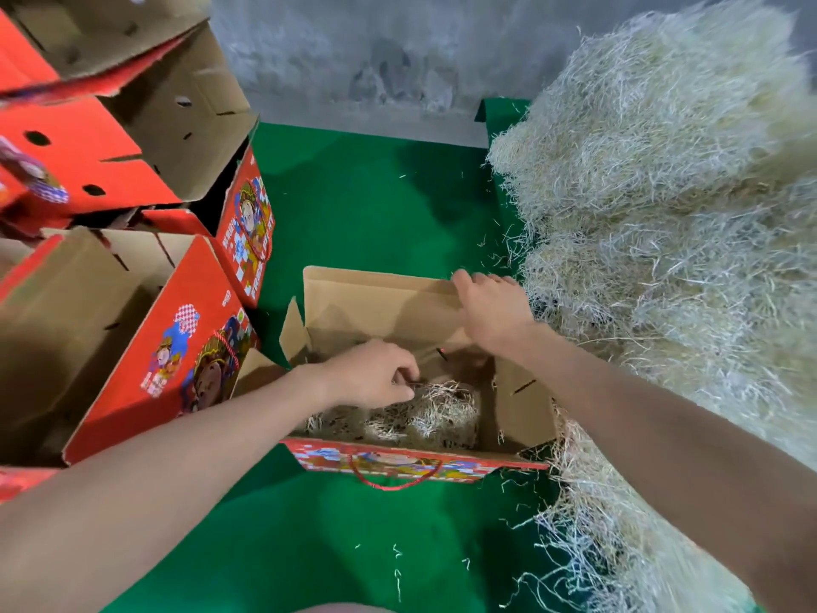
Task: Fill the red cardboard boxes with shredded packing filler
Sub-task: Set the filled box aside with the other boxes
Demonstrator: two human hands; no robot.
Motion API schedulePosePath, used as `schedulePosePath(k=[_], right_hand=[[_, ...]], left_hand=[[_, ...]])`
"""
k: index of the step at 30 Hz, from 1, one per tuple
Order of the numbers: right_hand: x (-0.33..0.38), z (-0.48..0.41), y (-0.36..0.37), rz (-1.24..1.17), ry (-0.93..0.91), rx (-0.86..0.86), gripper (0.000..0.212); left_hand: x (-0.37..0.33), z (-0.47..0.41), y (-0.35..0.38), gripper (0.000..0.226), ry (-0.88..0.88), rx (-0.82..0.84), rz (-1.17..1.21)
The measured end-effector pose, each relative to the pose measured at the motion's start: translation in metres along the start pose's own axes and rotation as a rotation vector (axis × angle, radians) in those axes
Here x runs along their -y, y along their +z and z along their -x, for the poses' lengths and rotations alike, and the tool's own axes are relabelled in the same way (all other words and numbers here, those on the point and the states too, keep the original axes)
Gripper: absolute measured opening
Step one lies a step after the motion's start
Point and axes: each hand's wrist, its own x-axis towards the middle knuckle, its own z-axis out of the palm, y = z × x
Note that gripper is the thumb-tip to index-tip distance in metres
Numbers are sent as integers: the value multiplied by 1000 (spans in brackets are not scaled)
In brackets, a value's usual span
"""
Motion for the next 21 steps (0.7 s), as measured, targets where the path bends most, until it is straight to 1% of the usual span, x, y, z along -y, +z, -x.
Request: schedulePosePath(k=[1,2,3,5,6,8,9,11,12,13,14,15,17,18,19,21], right_hand=[[-2,-2,-2,26,0,2,32],[-3,-4,-4,27,4,-19,22],[-4,-6,-7,13,10,-31,18],[-7,-8,-9,-34,34,-29,16],[-9,-8,-9,-52,63,-26,16],[-16,-7,-9,-101,180,-9,18],[-19,-7,-9,-149,258,1,20],[-26,-5,-7,-296,402,6,21],[-28,-4,-6,-374,435,10,22],[-29,-2,-5,-451,419,29,25],[-30,0,-4,-517,364,70,33],[-29,5,-4,-573,300,134,47],[-26,18,-2,-656,214,297,78],[-24,24,-2,-688,195,370,87],[-21,28,0,-713,187,418,92],[-15,33,4,-712,176,425,92]], left_hand=[[-5,2,0,26,10,2,-18],[-8,4,0,24,9,4,-37],[-12,6,-2,22,3,9,-51],[-16,12,-8,20,-14,35,-77],[-15,13,-11,24,-29,51,-97],[-12,16,-18,30,-96,51,-150],[-9,17,-21,30,-148,11,-171],[-2,16,-27,26,-259,-168,-219],[0,15,-30,31,-321,-267,-245],[2,15,-31,43,-386,-354,-233],[4,15,-32,56,-436,-437,-164],[3,15,-32,66,-464,-498,-38],[1,15,-28,83,-437,-544,337],[-1,12,-25,88,-395,-548,496],[-4,10,-21,92,-358,-542,580],[-9,5,-17,93,-340,-527,608]])
